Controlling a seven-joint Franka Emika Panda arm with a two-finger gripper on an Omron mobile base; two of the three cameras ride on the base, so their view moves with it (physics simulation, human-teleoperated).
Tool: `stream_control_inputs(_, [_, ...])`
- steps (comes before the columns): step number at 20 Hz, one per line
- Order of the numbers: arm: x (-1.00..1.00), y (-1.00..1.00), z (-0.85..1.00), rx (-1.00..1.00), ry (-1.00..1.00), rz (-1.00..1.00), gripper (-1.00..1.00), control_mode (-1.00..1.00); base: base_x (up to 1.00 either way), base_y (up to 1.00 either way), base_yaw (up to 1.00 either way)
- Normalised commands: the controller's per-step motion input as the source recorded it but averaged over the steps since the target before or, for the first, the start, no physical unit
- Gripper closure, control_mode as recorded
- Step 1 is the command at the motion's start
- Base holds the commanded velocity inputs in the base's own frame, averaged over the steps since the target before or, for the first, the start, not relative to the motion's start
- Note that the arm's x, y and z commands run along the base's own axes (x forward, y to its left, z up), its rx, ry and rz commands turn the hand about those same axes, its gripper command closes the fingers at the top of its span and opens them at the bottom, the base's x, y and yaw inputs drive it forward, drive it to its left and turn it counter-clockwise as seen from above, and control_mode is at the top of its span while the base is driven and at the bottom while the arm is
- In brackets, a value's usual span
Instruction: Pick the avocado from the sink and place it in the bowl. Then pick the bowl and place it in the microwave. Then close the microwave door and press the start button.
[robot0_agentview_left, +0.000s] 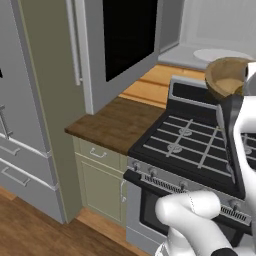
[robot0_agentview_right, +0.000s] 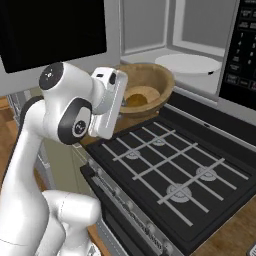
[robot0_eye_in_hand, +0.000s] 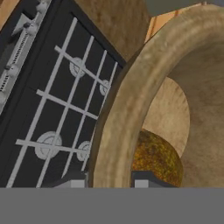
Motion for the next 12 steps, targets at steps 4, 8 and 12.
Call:
stream_control_inputs(4, [0.0,0.04,0.64,-0.05,-0.18,-0.15,1.0,-1.0,0.0,0.0,0.0])
stream_control_inputs(8, [0.08,0.0,0.38,0.0,-0.15,-0.06,1.0,-1.0,0.0,0.0,0.0])
stream_control_inputs(12, [0.28,0.0,0.49,-0.01,-0.04,-0.01,1.0,-1.0,0.0,0.0,0.0])
